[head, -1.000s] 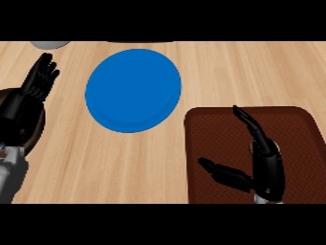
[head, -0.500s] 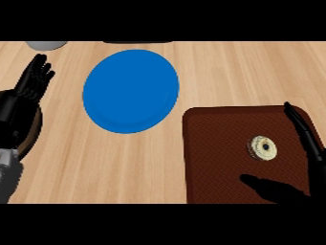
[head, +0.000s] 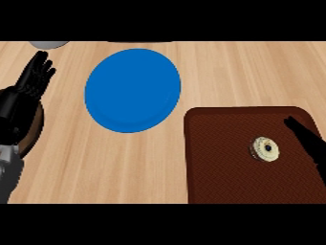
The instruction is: Pick the cupcake from the tray and place it in the plate
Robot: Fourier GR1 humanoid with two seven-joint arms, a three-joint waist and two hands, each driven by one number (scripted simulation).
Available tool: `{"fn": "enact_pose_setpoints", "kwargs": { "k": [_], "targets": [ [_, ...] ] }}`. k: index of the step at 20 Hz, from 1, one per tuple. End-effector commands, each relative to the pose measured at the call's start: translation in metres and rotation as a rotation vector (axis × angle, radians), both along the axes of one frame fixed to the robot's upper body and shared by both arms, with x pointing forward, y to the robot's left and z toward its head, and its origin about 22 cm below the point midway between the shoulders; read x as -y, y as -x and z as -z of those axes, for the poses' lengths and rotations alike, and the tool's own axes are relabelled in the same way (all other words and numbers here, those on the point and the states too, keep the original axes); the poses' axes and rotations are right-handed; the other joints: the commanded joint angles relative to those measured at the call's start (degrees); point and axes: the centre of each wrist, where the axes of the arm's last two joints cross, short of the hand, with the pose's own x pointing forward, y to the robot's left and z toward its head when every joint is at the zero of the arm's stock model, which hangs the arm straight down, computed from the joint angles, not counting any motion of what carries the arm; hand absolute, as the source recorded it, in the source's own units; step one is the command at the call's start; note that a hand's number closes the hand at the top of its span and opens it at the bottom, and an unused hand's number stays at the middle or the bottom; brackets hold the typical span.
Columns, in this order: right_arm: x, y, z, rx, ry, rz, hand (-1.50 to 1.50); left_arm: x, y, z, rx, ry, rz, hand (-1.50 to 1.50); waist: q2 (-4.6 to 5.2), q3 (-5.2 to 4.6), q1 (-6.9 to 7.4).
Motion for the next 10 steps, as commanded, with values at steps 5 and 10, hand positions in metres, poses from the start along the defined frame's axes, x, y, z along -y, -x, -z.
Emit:
{"fn": "enact_pose_setpoints", "kwargs": {
  "k": [5,10],
  "targets": [
    [-0.034,-0.021,-0.019,-0.163,0.124,0.058,-1.50,0.000,-0.015,0.005,0.004,0.007,0.008,0.00,0.17,0.21,0.53],
    [-0.017,-0.046,-0.008,-0.179,0.165,0.135,-1.50,-0.012,-0.014,-0.013,0.005,-0.013,0.010,0.00,0.13,0.25,0.54]
  ]
}}
